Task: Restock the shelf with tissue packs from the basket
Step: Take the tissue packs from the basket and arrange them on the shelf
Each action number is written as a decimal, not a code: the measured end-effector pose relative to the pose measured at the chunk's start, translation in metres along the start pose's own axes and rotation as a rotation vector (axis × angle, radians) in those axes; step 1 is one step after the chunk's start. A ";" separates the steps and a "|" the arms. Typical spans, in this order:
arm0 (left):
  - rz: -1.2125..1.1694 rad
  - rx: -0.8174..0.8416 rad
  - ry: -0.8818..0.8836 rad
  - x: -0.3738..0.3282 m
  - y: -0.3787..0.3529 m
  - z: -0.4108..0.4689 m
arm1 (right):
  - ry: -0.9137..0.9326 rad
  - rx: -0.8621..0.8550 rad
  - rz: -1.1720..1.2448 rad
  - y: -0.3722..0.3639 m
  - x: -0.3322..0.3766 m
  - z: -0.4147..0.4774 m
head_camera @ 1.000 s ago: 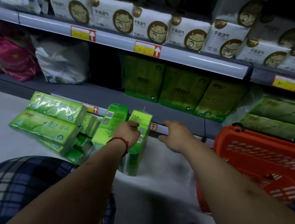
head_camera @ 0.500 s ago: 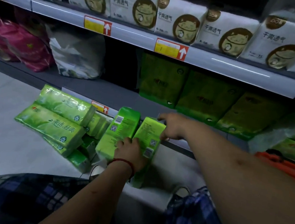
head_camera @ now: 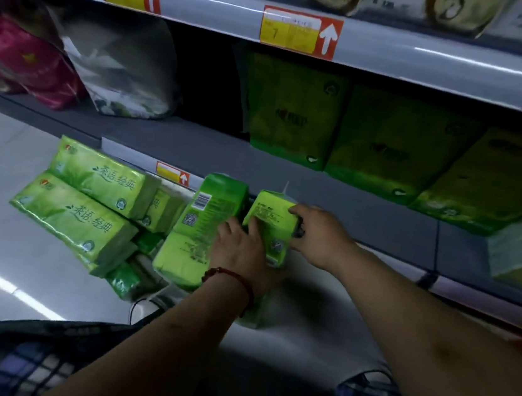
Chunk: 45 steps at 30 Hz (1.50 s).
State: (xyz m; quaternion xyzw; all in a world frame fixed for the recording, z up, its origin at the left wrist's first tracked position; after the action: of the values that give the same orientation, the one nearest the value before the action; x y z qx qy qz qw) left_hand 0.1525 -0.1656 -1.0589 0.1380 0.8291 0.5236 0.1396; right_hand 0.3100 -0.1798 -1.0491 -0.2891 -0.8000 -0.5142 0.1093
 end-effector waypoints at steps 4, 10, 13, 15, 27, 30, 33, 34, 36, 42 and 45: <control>-0.096 0.034 -0.015 -0.012 -0.009 -0.002 | -0.024 -0.067 0.039 0.001 -0.013 -0.003; -0.339 0.064 0.186 -0.020 -0.019 -0.002 | -0.009 -0.027 0.153 -0.001 -0.019 -0.007; -0.423 0.068 0.190 -0.010 -0.018 0.004 | 0.011 0.013 0.183 -0.008 -0.017 -0.009; -0.466 0.054 0.174 -0.006 -0.017 0.003 | 0.029 -0.011 0.211 -0.010 -0.015 -0.010; -1.079 -0.064 0.110 0.032 0.016 -0.017 | -0.155 0.017 0.364 0.011 -0.043 -0.038; -1.179 -0.079 0.056 0.051 0.037 -0.035 | -0.235 0.025 0.429 0.014 -0.054 -0.050; -1.257 -0.117 0.010 0.066 0.065 -0.060 | -0.244 0.029 0.536 0.018 -0.051 -0.069; -1.291 -0.132 0.002 0.074 0.074 -0.067 | -0.261 0.051 0.580 0.017 -0.055 -0.070; -1.383 -0.163 -0.014 0.089 0.095 -0.081 | -0.269 0.096 0.691 0.014 -0.055 -0.074; -1.546 -0.104 -0.138 0.119 0.159 -0.118 | -0.059 0.039 1.247 0.047 0.029 -0.108; -1.558 0.074 -0.179 0.117 0.186 -0.131 | 0.029 -0.080 1.239 0.075 0.055 -0.127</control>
State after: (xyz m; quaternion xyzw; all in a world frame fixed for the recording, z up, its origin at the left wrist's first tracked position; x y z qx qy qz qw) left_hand 0.0102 -0.1534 -0.8464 -0.4370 0.6896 0.2337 0.5281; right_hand 0.2930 -0.2506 -0.9099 -0.6968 -0.4619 -0.3886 0.3873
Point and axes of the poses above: each hand's wrist, its own z-axis towards the middle knuckle, its own y-axis out of the back of the hand, x = y × z, the point moved 2 cm from there along z, towards the middle knuckle, and after that the axes turned 8 degrees about x, right-handed, at the moved point
